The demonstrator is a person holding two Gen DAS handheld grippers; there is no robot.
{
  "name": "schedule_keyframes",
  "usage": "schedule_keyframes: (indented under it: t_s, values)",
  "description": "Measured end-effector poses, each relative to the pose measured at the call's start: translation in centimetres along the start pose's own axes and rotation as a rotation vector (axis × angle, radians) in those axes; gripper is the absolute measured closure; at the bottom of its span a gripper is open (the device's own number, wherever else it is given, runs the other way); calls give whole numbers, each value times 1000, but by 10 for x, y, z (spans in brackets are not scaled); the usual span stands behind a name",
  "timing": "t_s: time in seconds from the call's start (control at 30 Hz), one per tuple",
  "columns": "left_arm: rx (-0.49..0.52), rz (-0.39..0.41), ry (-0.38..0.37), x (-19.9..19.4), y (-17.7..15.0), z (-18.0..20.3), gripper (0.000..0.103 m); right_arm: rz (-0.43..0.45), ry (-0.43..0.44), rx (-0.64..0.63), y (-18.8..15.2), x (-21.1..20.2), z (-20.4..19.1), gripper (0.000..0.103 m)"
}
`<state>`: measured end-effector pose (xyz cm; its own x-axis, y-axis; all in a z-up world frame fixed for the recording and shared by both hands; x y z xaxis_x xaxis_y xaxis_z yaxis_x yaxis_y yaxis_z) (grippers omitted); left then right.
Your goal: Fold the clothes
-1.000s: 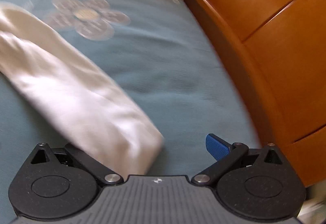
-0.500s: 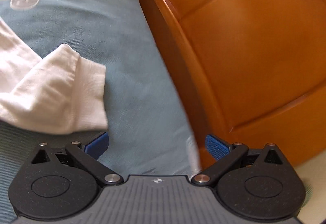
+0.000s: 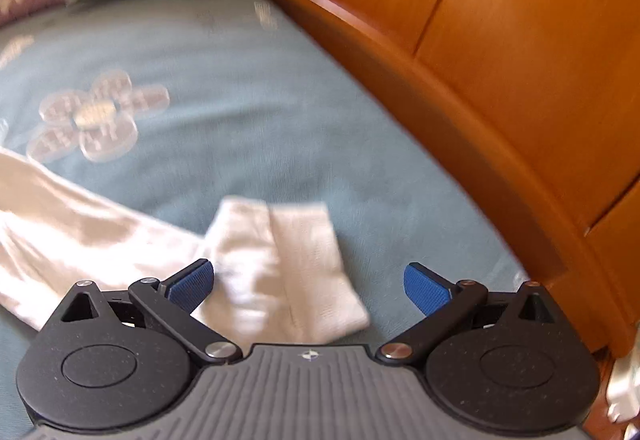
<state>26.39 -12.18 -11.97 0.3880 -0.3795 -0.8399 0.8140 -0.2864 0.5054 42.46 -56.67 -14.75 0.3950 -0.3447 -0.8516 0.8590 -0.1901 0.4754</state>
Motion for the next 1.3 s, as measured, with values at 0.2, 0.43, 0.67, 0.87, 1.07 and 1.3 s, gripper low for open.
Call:
schedule_keyframes:
  t_s: [0.2, 0.43, 0.67, 0.87, 1.07, 1.3]
  values:
    - [-8, -12, 21, 4, 0, -10, 1, -49, -9, 75, -26, 3, 33, 0]
    - [-19, -9, 28, 2, -7, -21, 1, 42, 185, -68, -43, -60, -33, 0]
    - [-75, -30, -21, 5, -29, -35, 1, -1, 700, -294, -114, -135, -183, 0]
    - [-141, -63, -65, 17, -51, -50, 1, -124, 1008, -328, -175, -179, -267, 0]
    - [-186, -33, -155, 18, -56, -62, 1, -182, 1180, -155, -195, -172, -284, 0]
    - [-211, 11, -199, 17, -51, -68, 1, -228, 1318, 69, -163, -161, -309, 0]
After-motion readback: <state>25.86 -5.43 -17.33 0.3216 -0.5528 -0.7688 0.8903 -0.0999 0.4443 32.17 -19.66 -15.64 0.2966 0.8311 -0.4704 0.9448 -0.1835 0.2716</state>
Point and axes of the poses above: each gripper's, at about its wrist camera, not at the fingertips, and x roughly the way its jaws point, z to its right, y to its top, the point moved 10 cm from there along x, roughly the way its jaws point, and after that the axes turned 9 degrees about -z, right-handed, at the moved point
